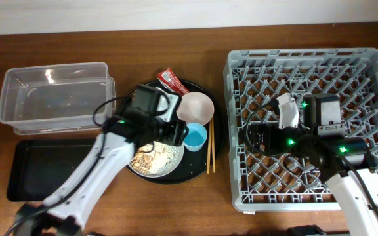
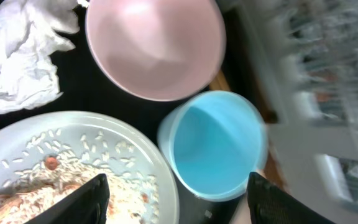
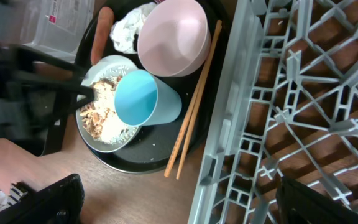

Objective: Sort waste into correct bins and load items into the dishwasher rack
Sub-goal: 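Grasp the light-blue cup with the left gripper and lift it, then hand the light-blue cup from the left gripper to the right gripper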

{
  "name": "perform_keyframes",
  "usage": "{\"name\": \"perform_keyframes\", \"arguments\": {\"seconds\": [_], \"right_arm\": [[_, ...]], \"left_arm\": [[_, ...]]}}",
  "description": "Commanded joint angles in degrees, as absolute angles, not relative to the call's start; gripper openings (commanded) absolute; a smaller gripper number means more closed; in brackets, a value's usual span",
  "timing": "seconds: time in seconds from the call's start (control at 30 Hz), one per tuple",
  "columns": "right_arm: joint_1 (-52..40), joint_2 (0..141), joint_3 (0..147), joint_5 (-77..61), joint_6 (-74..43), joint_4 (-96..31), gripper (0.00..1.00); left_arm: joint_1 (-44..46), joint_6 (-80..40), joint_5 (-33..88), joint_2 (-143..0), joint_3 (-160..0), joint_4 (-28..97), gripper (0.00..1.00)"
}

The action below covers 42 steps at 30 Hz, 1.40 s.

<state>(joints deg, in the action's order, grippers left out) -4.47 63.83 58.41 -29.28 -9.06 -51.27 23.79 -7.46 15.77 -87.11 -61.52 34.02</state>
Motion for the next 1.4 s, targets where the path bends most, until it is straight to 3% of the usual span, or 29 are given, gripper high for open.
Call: {"name": "perform_keyframes", "arguments": {"seconds": [0.0, 0.1, 0.17, 0.2, 0.37, 0.43, 0.47, 0.5, 0.57, 0.67, 0.77, 1.0, 1.1, 1.37], "right_arm": [[-4.1, 63.92, 59.48, -30.2, -9.08, -51.81, 0.98], [-4.1, 64.14, 59.46, -30.17, -9.06, -53.58, 0.98], [-4.1, 64.12, 59.46, -30.17, -9.06, -54.06, 0.98], [-4.1, 64.12, 59.46, -30.17, -9.06, -54.11, 0.98], [-4.1, 64.12, 59.46, -30.2, -9.06, -54.85, 0.98], [-4.1, 64.12, 59.46, -30.7, -9.06, -54.96, 0.98], [-4.1, 64.12, 59.46, -33.41, -9.02, -54.81, 0.98], [-4.1, 64.12, 59.46, -37.95, -8.99, -53.34, 0.99], [-4.1, 64.12, 59.46, -47.2, -8.99, -48.42, 0.91], [-8.23, 64.12, 59.46, -58.65, -10.11, -34.04, 0.81], [-13.63, 64.14, 59.46, -57.19, -11.49, -27.11, 0.81], [-22.81, 64.12, 59.48, -56.58, -11.33, -18.94, 0.81], [-21.89, 64.12, 59.48, -50.52, -11.03, -23.49, 0.75], [-18.79, 63.7, 59.48, -61.32, -6.17, -24.45, 0.8]], "left_arm": [[27.55, -10.07, 5.74, -92.82, -62.02, 31.24, 0.6], [28.34, -10.9, 2.74, -97.82, -62.04, 29.23, 0.44], [28.34, -10.9, 5.39, -98.15, -62.11, 28.69, 0.07], [28.34, -10.9, 8.21, -97.78, -62.74, 29.04, 0.0], [25.85, -10.87, 11.22, -89.32, -67.66, 38.33, 0.0], [21.23, -9.93, 18.24, -83.31, -67.79, 40.91, 0.0], [17.1, -6.37, 28.64, -80.95, -67.79, 40.99, 0.0], [11.0, -1.48, 46.76, -79.64, -67.79, 40.49, 0.0], [5.17, 3.16, 65.19, -80.05, -67.77, 40.82, 0.0], [1.96, 3.31, 79.81, -80.95, -67.75, 41.17, 0.0], [1.98, 3.29, 89.19, -80.93, -67.75, 41.19, 0.0], [1.96, 2.85, 90.19, -80.93, -67.75, 41.23, 0.0], [1.48, 0.86, 90.19, -80.86, -67.79, 40.95, 0.0], [-4.56, 0.89, 89.78, -80.88, -67.77, 39.27, 0.0]]}}
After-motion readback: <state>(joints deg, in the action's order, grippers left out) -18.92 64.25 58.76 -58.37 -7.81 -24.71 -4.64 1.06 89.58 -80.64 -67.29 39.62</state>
